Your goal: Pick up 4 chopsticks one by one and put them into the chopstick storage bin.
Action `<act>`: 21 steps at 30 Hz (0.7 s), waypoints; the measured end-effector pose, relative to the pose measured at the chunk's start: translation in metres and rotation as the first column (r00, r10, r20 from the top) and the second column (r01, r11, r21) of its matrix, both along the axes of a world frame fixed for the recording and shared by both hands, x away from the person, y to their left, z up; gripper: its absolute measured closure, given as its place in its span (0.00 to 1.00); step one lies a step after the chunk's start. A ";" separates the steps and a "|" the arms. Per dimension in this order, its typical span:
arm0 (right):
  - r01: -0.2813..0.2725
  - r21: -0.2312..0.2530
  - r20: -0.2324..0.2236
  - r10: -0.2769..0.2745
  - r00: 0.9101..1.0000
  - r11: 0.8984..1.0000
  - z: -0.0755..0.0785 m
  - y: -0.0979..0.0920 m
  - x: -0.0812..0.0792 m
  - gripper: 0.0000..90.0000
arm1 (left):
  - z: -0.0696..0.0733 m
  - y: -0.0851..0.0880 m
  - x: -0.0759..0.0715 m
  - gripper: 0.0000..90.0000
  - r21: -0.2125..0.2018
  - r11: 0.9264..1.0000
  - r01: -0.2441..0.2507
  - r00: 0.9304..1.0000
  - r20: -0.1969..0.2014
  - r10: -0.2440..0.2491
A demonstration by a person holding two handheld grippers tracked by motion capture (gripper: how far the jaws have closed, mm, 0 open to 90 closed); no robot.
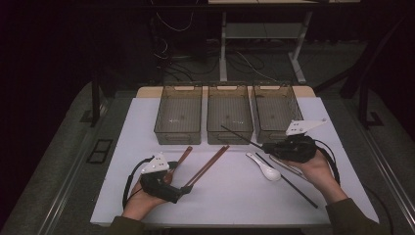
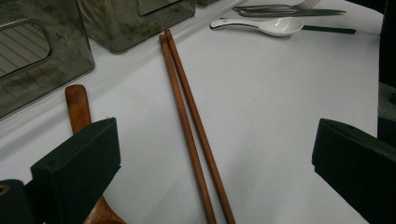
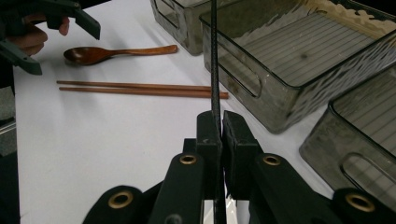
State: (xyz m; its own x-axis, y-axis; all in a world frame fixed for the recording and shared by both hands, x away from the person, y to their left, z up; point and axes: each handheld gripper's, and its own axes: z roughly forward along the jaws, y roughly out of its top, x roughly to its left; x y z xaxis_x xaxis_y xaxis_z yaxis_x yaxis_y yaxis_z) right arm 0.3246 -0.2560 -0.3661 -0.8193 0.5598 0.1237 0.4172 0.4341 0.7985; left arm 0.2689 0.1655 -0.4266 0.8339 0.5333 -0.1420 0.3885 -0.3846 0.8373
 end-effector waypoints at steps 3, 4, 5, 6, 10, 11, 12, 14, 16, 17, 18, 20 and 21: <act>0.005 -0.003 0.000 -0.005 1.000 1.000 0.001 0.006 0.003 0.95 | 0.000 0.000 0.000 0.00 0.005 1.000 0.003 1.000 0.001 -0.003; 0.004 -0.006 -0.004 -0.004 1.000 1.000 0.001 0.008 0.004 0.95 | -0.001 0.000 0.000 0.00 0.005 1.000 0.002 1.000 0.000 -0.002; 0.007 -0.006 -0.005 -0.007 1.000 1.000 0.001 0.010 0.005 0.95 | -0.001 -0.001 0.000 0.00 0.005 1.000 0.001 1.000 0.000 -0.001; 0.009 -0.007 -0.005 -0.009 1.000 1.000 0.002 0.011 0.006 0.95 | -0.001 -0.001 0.000 0.00 0.004 1.000 0.000 1.000 -0.002 0.000; 0.018 -0.011 -0.007 -0.019 1.000 1.000 0.002 0.017 0.010 0.95 | -0.001 -0.001 0.000 0.00 0.004 1.000 -0.002 1.000 -0.004 0.002; 0.022 -0.012 -0.012 -0.022 1.000 1.000 0.002 0.018 0.012 0.95 | -0.001 -0.001 0.000 0.00 0.004 1.000 -0.002 1.000 -0.004 0.002; 0.023 -0.016 -0.011 -0.023 1.000 1.000 0.001 0.021 0.014 0.95 | -0.001 0.000 0.000 0.00 0.003 1.000 -0.002 1.000 -0.004 0.002; 0.023 -0.020 -0.014 -0.023 1.000 1.000 0.001 0.023 0.016 0.95 | -0.001 -0.001 0.000 0.00 0.004 1.000 0.000 1.000 -0.004 0.000; 0.023 -0.018 -0.012 -0.023 1.000 1.000 0.001 0.024 0.016 0.95 | -0.001 -0.001 -0.001 0.00 0.002 1.000 0.000 1.000 -0.006 0.000; 0.024 -0.017 -0.013 -0.024 1.000 1.000 0.002 0.025 0.018 0.95 | -0.001 -0.001 -0.001 0.00 0.003 1.000 0.000 1.000 -0.006 0.000; 0.024 -0.017 -0.013 -0.024 1.000 1.000 0.002 0.025 0.018 0.95 | -0.001 -0.001 -0.001 0.00 0.003 1.000 0.000 1.000 -0.005 0.000; 0.025 -0.019 -0.009 -0.025 1.000 1.000 0.002 0.027 0.020 0.95 | -0.001 -0.001 0.000 0.00 0.003 1.000 -0.001 1.000 -0.004 0.001; 0.024 -0.019 -0.007 -0.025 1.000 1.000 0.002 0.028 0.021 0.95 | -0.001 -0.001 0.000 0.00 0.002 1.000 -0.001 1.000 -0.004 0.001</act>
